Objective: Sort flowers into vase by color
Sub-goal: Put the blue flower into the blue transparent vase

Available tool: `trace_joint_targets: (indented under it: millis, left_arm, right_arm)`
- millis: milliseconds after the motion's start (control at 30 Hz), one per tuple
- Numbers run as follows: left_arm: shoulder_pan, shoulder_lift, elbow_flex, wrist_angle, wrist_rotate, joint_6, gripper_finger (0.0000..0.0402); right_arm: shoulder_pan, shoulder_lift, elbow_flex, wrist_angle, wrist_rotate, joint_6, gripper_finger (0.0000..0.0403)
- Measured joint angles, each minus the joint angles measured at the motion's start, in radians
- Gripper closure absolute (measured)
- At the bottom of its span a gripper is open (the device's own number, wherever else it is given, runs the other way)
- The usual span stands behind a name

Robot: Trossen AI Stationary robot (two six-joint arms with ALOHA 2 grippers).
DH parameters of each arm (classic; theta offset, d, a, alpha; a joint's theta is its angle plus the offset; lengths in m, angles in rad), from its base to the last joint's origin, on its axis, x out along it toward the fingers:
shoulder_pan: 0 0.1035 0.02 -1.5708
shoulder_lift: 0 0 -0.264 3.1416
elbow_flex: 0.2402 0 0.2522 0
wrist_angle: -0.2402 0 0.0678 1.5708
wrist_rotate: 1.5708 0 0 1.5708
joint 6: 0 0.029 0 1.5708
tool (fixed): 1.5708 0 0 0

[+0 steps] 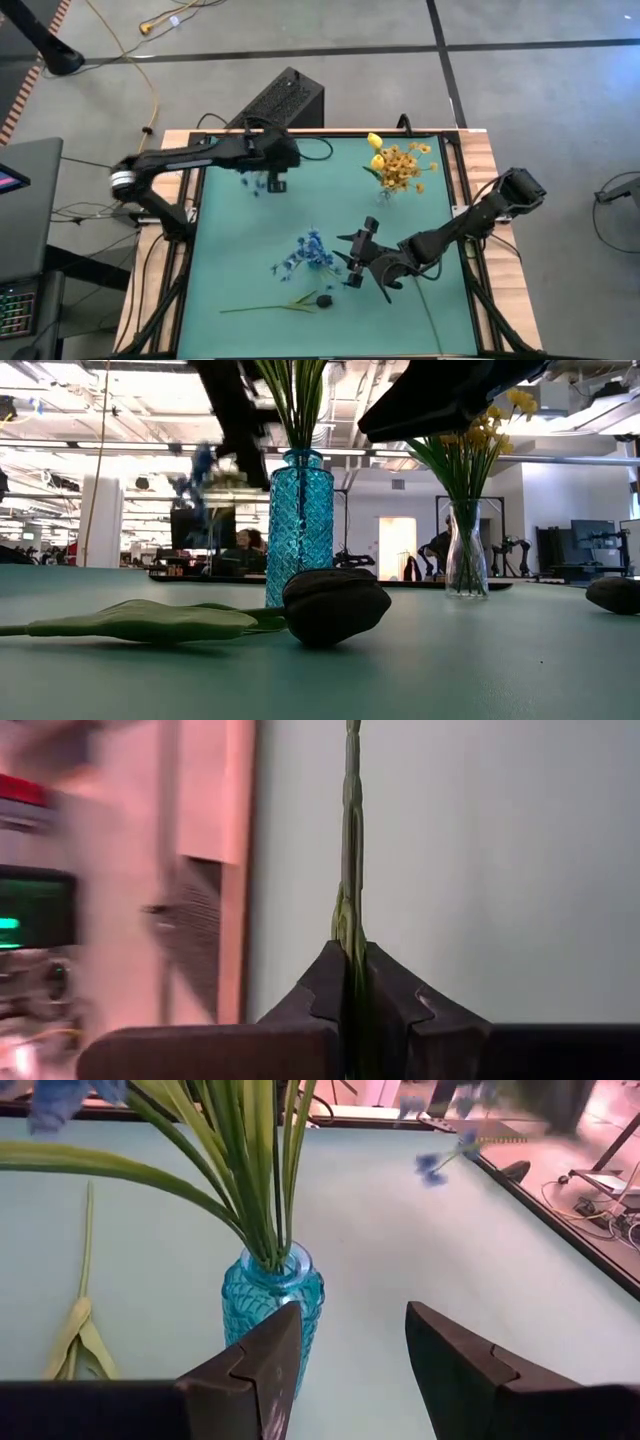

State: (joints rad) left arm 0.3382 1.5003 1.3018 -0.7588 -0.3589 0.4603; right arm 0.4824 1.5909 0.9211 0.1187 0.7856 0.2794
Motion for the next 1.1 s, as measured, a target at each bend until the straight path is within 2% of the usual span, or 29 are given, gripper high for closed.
trace_joint_targets:
  millis: [67, 167, 367, 633, 833, 967, 1100]
  left_arm:
    - [-0.016, -0.079, 0.0, 0.002, -0.048, 0.0, 0.0397]
    - [-0.042, -0.184, 0.001, 0.007, -0.063, -0.004, 0.0397]
    - [-0.061, -0.335, 0.002, 0.008, 0.033, -0.075, 0.0397]
    - [-0.075, -0.388, 0.002, -0.037, 0.144, -0.105, 0.0397]
    - [-0.154, -0.388, 0.002, -0.053, 0.127, -0.071, 0.0397]
    - [-0.204, -0.388, 0.002, -0.037, 0.062, -0.07, 0.0397]
    - [-0.216, -0.388, 0.002, -0.038, 0.055, -0.169, 0.0397]
  right_arm:
    - [0.0, 0.0, 0.0, -0.003, 0.0, 0.0, 0.0198]
    - [0.0, -0.001, 0.0, -0.034, 0.0, -0.001, 0.0198]
    - [0.0, -0.025, 0.018, -0.253, 0.001, 0.008, 0.0198]
    - [-0.001, -0.034, 0.173, -0.722, 0.006, 0.008, 0.0198]
    - [0.0, -0.034, 0.367, -1.002, 0.007, 0.003, 0.0201]
    - [-0.016, -0.035, 0.486, -1.055, 0.037, -0.174, 0.0208]
    - [-0.052, -0.035, 0.561, -0.947, 0.065, -0.55, 0.0211]
